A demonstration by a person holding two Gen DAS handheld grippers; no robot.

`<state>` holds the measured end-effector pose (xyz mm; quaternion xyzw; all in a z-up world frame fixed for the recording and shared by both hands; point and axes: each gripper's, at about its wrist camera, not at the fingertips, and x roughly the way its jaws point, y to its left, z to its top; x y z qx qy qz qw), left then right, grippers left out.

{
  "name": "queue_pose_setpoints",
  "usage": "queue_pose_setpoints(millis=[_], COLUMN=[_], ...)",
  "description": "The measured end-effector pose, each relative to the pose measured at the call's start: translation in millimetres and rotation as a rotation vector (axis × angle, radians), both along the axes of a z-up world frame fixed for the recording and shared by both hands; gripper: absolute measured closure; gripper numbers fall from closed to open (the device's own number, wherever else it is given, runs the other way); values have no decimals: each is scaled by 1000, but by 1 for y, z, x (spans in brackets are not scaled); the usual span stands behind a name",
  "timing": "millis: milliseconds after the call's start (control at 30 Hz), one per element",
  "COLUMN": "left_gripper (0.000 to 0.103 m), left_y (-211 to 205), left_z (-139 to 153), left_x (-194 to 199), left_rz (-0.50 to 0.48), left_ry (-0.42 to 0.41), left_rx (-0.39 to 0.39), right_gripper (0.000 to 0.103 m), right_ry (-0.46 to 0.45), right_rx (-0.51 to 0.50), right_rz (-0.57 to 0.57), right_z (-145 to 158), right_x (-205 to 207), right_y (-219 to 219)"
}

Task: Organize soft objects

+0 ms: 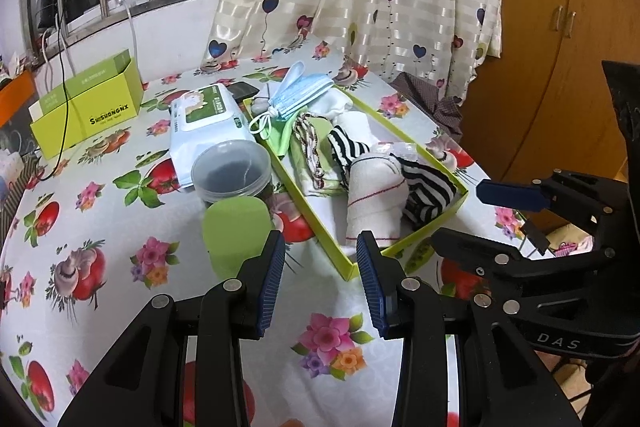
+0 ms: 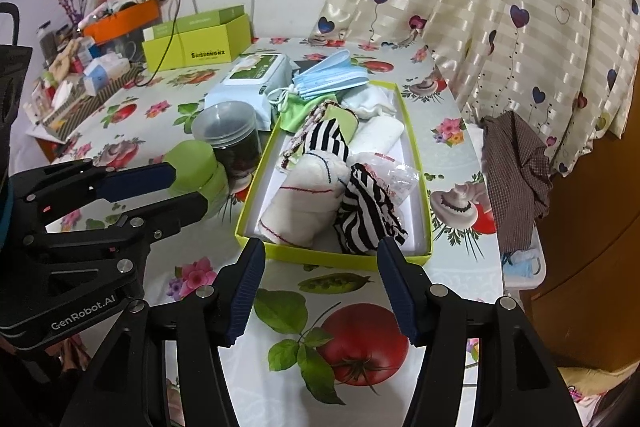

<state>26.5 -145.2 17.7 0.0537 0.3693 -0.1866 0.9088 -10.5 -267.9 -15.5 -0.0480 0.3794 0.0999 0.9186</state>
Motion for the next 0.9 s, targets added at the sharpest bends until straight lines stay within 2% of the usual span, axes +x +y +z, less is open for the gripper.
queue_pose_setpoints(millis=[900], left_gripper=[64], left_y=[1], left_z=[-4], left_x=[2], left_rz=[21], left_ry=[-3], left_rx=[9], right_gripper=[44], right_ry=[13], right_rx=[-6], right_rz=[13], right_z=[-7], right_x=[3], right_y=[5])
